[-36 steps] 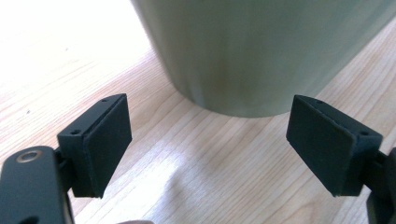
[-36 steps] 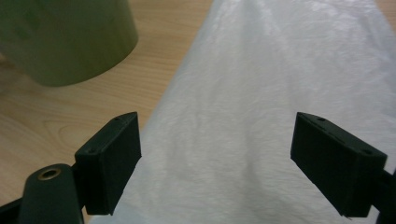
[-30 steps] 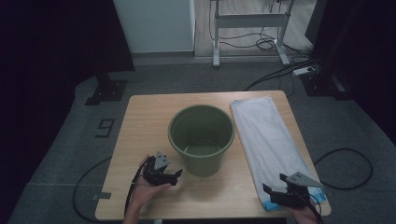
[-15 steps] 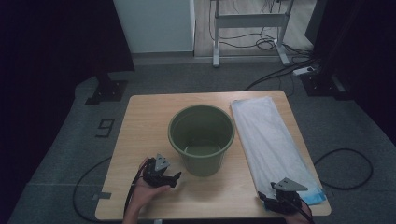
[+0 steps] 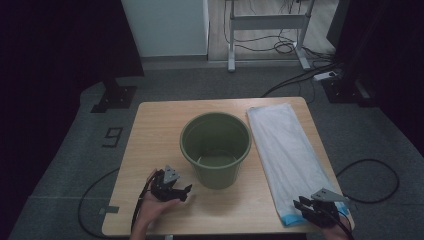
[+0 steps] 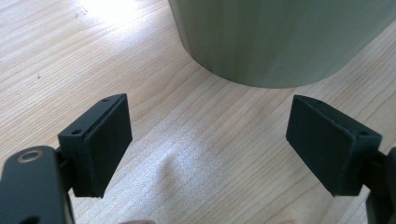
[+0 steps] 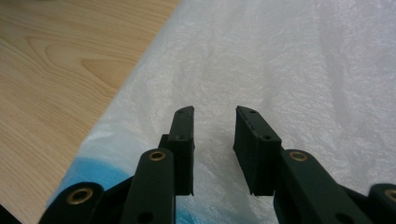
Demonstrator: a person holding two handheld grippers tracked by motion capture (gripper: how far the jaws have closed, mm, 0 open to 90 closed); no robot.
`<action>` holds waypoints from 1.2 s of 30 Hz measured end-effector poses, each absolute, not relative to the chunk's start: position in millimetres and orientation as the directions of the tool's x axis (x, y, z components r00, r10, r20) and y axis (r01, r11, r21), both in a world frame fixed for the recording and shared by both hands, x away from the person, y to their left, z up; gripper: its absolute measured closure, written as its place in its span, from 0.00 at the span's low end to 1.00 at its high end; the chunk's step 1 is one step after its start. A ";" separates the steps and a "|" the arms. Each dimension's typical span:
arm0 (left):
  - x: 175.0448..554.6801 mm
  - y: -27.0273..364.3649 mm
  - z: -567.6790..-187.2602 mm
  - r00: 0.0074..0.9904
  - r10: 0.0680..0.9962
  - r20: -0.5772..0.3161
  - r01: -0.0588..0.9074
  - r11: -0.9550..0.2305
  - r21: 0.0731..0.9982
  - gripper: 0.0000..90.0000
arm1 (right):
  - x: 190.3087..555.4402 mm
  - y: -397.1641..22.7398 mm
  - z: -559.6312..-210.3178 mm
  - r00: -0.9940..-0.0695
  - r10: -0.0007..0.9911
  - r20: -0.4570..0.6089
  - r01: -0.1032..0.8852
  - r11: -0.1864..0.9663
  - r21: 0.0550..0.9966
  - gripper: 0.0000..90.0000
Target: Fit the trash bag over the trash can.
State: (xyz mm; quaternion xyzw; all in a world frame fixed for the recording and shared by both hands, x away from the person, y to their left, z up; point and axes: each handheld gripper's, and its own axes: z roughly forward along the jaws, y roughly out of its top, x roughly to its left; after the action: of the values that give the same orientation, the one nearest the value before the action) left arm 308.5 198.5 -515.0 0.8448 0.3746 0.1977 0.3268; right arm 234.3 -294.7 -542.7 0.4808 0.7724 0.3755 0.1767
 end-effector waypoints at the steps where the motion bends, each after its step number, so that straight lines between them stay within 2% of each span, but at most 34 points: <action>1: 308.7 198.7 -515.1 0.641 0.762 0.088 0.504 -0.505 0.701 0.16 | 234.3 -294.7 -542.7 -0.475 0.875 0.088 0.610 0.256 0.750 0.73; 3: 308.7 198.4 -515.3 0.642 0.762 0.089 0.504 -0.506 0.700 0.16 | 233.1 -289.5 -541.0 -0.478 0.871 0.113 0.606 0.234 0.761 0.62; 4: 308.7 198.4 -515.3 0.642 0.762 0.089 0.504 -0.506 0.700 0.16 | 233.1 -289.5 -541.0 -0.478 0.871 0.113 0.606 0.234 0.761 0.62; 5: 308.5 198.1 -515.4 0.642 0.761 0.088 0.504 -0.507 0.699 0.16 | 232.3 -282.0 -539.8 -0.504 0.853 0.134 0.595 0.231 0.770 0.54; 6: 308.4 197.8 -515.5 0.642 0.761 0.088 0.504 -0.506 0.700 0.16 | 232.2 -279.0 -539.4 -0.514 0.847 0.136 0.594 0.237 0.769 0.51; 7: 308.3 197.6 -515.6 0.643 0.761 0.087 0.504 -0.506 0.700 0.16 | 232.2 -279.0 -539.4 -0.514 0.847 0.136 0.594 0.237 0.769 0.51; 9: 308.1 197.2 -515.8 0.643 0.761 0.086 0.505 -0.506 0.700 0.16 | 231.3 -266.7 -540.1 -0.542 0.831 0.128 0.593 0.270 0.758 0.44; 12: 308.2 196.8 -516.5 0.644 0.760 0.085 0.506 -0.507 0.698 0.16 | 231.6 -260.6 -542.7 -0.549 0.828 0.118 0.598 0.289 0.748 0.42; 15: 308.3 196.6 -517.2 0.645 0.759 0.086 0.507 -0.510 0.695 0.16 | 231.6 -256.3 -545.9 -0.554 0.828 0.083 0.598 0.327 0.732 0.48; 17: 308.3 196.8 -517.1 0.645 0.760 0.085 0.508 -0.508 0.696 0.16 | 231.2 -256.9 -546.9 -0.547 0.834 0.070 0.601 0.333 0.727 0.57; 18: 308.4 197.0 -517.0 0.644 0.760 0.084 0.508 -0.507 0.697 0.16 | 231.6 -259.9 -546.7 -0.543 0.837 0.065 0.599 0.332 0.728 0.67; 19: 308.4 197.0 -517.1 0.644 0.761 0.083 0.508 -0.506 0.697 0.16 | 231.6 -259.9 -546.7 -0.543 0.837 0.065 0.599 0.332 0.728 0.67; 21: 308.4 197.1 -517.5 0.645 0.760 0.084 0.508 -0.509 0.695 0.16 | 231.9 -264.9 -546.6 -0.549 0.834 0.049 0.591 0.346 0.728 0.79; 26: 308.3 198.1 -518.6 0.643 0.762 0.084 0.512 -0.509 0.692 0.16 | 234.9 -289.5 -544.8 -0.539 0.840 0.061 0.615 0.343 0.710 0.97; 34: 308.4 199.6 -518.5 0.642 0.762 0.082 0.513 -0.507 0.693 0.16 | 235.3 -320.1 -543.4 -0.533 0.842 0.083 0.633 0.333 0.699 0.98; 35: 308.2 199.9 -518.2 0.642 0.763 0.082 0.513 -0.506 0.693 0.16 | 234.2 -322.7 -540.0 -0.531 0.843 0.088 0.626 0.321 0.711 0.92; 36: 308.2 200.2 -517.8 0.640 0.764 0.082 0.514 -0.505 0.694 0.16 | 234.2 -322.7 -540.0 -0.531 0.843 0.088 0.626 0.321 0.711 0.92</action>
State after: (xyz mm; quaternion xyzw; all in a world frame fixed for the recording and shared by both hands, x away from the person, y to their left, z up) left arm 308.2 200.2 -517.8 0.8457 0.3776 0.1932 0.3238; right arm 234.2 -322.7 -540.0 0.4599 0.7985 0.3579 0.1511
